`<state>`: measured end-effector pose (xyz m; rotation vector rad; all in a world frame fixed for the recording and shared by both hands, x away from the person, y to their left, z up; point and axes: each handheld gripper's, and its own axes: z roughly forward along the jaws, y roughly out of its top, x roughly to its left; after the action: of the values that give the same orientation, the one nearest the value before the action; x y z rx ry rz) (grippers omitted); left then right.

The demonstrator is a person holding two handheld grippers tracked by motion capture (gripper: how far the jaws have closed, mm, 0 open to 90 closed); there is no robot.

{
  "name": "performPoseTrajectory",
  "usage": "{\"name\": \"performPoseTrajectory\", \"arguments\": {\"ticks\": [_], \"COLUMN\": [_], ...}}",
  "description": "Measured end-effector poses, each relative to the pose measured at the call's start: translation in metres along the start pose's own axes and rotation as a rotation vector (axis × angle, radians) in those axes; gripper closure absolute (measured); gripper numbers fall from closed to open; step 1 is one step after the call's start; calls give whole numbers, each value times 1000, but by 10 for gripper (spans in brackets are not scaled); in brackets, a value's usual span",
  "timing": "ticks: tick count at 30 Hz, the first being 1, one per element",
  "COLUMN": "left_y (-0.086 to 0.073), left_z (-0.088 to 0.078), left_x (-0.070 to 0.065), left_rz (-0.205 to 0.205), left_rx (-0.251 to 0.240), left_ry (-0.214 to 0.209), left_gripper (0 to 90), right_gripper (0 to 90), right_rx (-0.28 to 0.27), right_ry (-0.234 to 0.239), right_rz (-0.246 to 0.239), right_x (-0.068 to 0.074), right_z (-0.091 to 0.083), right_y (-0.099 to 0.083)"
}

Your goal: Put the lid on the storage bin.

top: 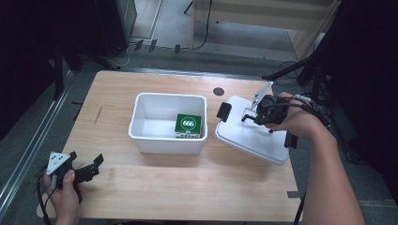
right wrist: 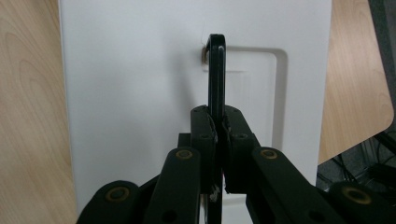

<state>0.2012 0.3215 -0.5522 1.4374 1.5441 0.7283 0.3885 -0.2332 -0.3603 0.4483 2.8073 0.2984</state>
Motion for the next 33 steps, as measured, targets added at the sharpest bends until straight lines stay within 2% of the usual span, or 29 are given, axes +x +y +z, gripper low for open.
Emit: {"name": "performPoseTrajectory", "arguments": {"ticks": [7,8,19,25,33], "left_y": [0,0,0,0,0], "left_z": [0,0,0,0,1], "left_x": [0,0,1,-3,-5], "left_rz": [-3,-3,-6,19,35], "left_rx": [-3,-2,-1,1,0], "left_ry": [1,1,-3,10,28], "left_gripper": [0,0,0,0,0], "right_gripper": [857,857,858,858,858], "right_rx": [-9,-9,-34,-37,-52], "right_ry": [2,-3,-17,-28,-7], "right_rz": [-14,-24,-84,-119,-163], "right_x": [-4,-5,-4,1,9], "right_z": [-21,-28,-57,-60,-57], "right_y": [15,21,60,83,113]}}
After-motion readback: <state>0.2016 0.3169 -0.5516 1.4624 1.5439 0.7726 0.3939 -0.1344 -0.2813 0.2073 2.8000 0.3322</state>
